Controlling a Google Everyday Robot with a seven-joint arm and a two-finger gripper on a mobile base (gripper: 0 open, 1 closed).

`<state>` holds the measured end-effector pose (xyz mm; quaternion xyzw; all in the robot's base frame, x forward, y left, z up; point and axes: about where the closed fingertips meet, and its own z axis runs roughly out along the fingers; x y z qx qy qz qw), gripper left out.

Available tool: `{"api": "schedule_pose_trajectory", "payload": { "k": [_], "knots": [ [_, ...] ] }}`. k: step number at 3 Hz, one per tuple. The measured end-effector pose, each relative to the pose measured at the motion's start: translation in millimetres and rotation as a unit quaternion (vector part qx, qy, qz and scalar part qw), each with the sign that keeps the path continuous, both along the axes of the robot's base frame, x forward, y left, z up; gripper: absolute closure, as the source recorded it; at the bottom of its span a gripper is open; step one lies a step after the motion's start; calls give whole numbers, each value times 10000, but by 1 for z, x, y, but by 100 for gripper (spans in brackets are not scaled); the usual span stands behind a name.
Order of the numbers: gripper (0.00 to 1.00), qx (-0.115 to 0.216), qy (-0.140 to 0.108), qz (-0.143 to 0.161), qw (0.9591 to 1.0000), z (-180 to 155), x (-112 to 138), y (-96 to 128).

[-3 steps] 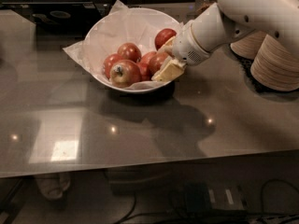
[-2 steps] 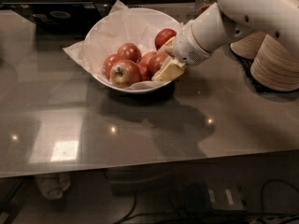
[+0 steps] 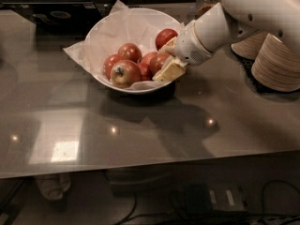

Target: Pick apple from white bowl

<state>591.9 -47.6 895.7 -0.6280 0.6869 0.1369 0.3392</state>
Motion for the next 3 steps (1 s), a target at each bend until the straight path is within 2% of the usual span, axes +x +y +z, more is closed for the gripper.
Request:
{"api": "schedule_pose_trajectory", "payload": {
  "k": [1,2,3],
  "knots": [
    [100,766,105,325,9965,27,-1,8],
    [100,1318,-6,683,9889,70,-4,16],
    [100,1598,-121,1011,9819,104,-12,24]
  ]
}}
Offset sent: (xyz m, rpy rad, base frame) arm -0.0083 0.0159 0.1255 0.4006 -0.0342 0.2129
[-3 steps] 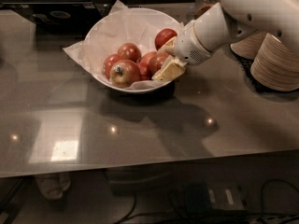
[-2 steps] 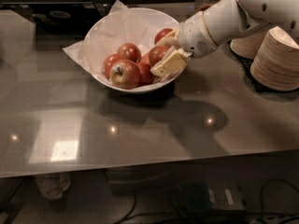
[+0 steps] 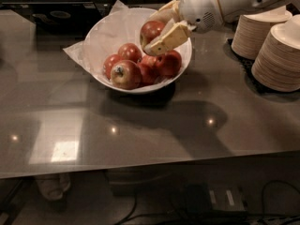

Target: Pick apple from white bowl

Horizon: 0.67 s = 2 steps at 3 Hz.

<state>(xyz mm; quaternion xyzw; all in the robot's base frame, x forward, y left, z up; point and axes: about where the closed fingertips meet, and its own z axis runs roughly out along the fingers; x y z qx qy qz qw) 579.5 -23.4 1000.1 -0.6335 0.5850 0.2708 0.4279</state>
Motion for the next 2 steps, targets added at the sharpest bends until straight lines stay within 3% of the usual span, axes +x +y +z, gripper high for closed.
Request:
{"api": "schedule_pose_trajectory", "payload": {
  "k": [1,2],
  "knots": [
    [100,63,-104,330,9994,8,-46,-5],
    [100,52,-77,313,9995,5,-47,-7]
  ]
}}
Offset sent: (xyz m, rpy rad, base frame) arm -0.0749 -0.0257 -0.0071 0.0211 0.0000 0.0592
